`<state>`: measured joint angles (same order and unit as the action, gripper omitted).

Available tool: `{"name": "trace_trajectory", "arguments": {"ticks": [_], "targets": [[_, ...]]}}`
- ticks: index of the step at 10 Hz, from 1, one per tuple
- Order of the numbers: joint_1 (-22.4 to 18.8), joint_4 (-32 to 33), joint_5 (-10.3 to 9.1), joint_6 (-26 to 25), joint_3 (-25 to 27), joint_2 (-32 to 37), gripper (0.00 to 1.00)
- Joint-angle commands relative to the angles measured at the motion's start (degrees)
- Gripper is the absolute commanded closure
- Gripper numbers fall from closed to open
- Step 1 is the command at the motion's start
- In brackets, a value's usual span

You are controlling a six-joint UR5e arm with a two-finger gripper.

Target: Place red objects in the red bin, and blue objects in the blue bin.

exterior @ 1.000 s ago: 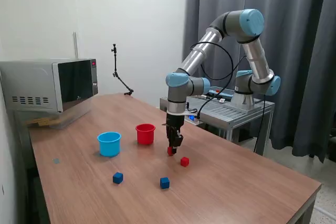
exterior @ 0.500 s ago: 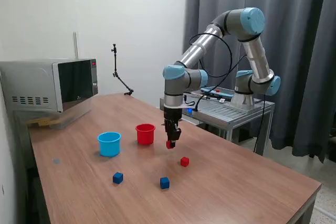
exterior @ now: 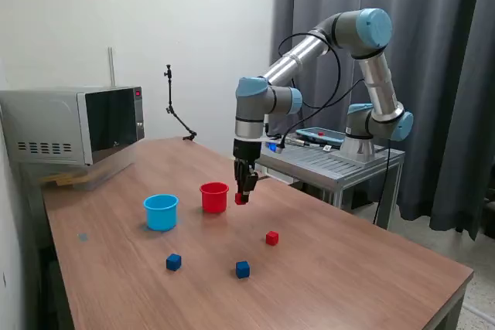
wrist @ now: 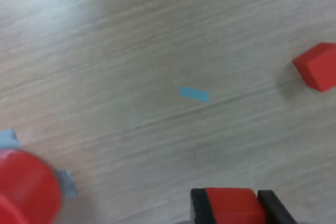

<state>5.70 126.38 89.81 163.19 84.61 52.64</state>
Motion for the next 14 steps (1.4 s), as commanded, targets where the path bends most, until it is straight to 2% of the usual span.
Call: {"name": "trace_trajectory", "arguments": {"ticks": [1,14], "targets": [[0.98,-5.93,-0.08,-0.15,-2.77,0.62,1.00],[8.89,-7.29,-0.43,-0.68,-2.34,2.73,1.00]]}}
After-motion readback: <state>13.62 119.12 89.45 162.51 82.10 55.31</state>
